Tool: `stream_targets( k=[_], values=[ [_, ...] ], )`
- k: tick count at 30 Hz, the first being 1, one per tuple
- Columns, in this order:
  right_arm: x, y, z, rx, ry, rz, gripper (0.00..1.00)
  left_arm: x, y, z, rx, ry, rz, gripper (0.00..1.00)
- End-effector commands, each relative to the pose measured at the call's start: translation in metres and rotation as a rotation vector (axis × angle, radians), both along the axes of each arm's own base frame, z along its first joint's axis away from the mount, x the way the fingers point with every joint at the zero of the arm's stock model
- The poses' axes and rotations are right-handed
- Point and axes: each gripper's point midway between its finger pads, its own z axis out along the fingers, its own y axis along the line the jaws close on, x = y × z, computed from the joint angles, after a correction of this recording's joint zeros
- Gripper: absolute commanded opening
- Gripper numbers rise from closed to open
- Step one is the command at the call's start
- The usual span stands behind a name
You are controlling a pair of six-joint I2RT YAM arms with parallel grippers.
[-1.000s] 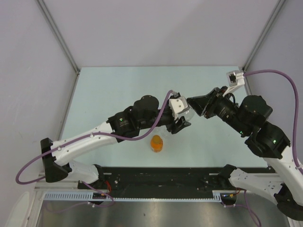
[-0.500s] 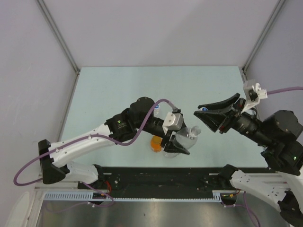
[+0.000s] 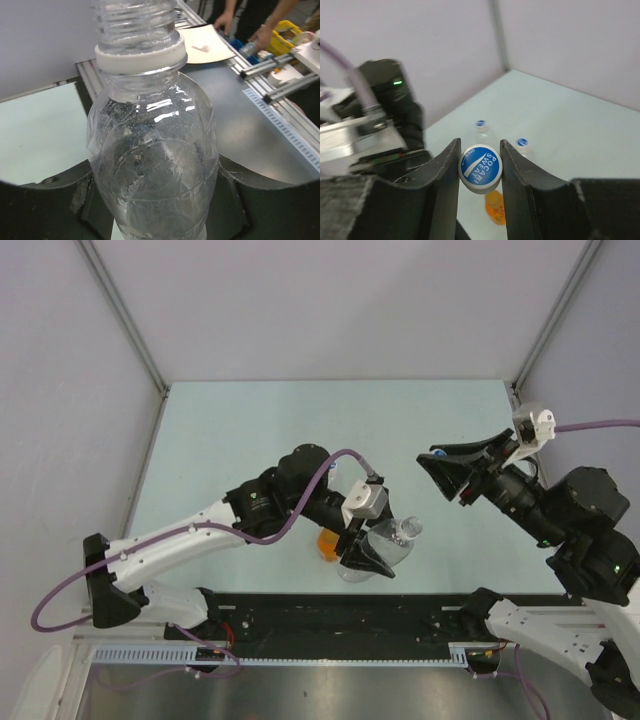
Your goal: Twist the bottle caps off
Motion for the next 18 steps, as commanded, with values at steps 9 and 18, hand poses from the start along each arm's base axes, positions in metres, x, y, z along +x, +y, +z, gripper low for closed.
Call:
stream_targets(
  k=[9,18],
  values=[
    [0.147,-0.066,-0.129,-0.094,0.445,-0.652,0.00,0.055,0.027,0.008,-0.095,-0.116,0.451,0.00],
    [0.213,-0.133,-0.222,0.004,0.580,-0.994,0.00,0.061,0.051,0.011,-0.147,-0.117,0.561,0.00]
  ],
)
